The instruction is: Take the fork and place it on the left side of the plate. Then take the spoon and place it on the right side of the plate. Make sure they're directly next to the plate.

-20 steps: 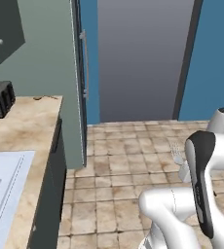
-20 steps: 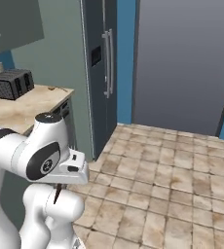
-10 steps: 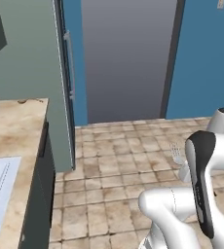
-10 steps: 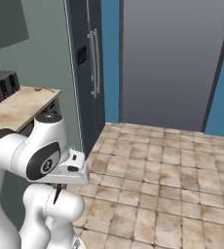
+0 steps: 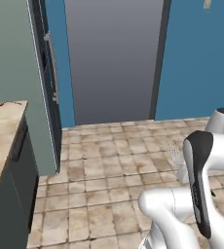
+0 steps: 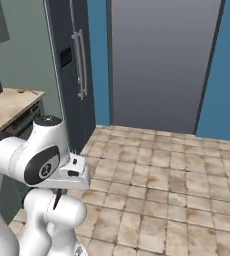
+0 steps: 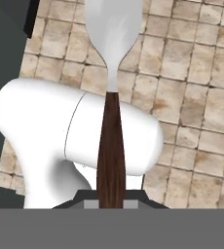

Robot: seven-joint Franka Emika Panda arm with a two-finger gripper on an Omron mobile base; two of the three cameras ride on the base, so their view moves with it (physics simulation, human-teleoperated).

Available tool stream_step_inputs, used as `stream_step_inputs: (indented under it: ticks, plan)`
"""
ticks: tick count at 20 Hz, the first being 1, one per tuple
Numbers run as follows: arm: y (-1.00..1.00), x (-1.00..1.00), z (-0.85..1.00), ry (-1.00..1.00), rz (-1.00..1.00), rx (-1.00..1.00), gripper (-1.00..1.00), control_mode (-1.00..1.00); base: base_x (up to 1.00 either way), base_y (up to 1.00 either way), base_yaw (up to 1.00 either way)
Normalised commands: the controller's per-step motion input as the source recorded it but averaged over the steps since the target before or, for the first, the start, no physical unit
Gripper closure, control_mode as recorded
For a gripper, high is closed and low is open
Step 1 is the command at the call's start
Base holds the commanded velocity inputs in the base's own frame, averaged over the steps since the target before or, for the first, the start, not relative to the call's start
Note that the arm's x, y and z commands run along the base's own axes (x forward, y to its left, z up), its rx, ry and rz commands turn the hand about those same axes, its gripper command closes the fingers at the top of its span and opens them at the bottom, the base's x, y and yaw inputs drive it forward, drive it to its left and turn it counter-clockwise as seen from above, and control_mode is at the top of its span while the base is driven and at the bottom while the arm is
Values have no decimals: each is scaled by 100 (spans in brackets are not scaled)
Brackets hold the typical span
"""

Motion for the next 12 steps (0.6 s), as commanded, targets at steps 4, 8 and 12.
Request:
stream_step_inputs:
  ticks: [4, 8, 12]
  plan:
    - [0, 0, 0, 0, 0, 0, 100, 100, 23, -64, -24]
    - [0, 0, 0, 0, 0, 0, 100, 100, 5, -33, -47]
    - [0, 0, 0, 0, 0, 0, 100, 100, -1, -3, -65]
